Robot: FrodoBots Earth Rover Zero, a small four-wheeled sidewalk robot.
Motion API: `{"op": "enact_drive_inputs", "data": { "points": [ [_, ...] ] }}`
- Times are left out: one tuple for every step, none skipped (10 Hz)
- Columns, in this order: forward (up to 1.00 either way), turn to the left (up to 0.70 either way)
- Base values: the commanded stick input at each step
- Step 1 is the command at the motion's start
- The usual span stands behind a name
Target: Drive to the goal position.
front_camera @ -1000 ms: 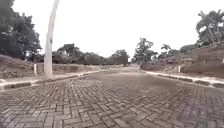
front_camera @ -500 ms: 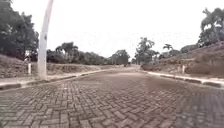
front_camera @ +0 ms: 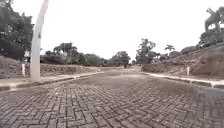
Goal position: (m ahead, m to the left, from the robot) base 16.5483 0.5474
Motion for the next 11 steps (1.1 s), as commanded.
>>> {"op": "enact_drive_inputs", "data": {
  "points": [
    [1.0, 0.0],
    [1.0, 0.0],
    [1.0, 0.0],
    [1.0, 0.0],
    [1.0, 0.0],
    [1.0, 0.0],
    [1.0, 0.0],
    [1.0, 0.0],
    [1.0, 0.0],
    [1.0, 0.0],
    [1.0, 0.0]
  ]
}}
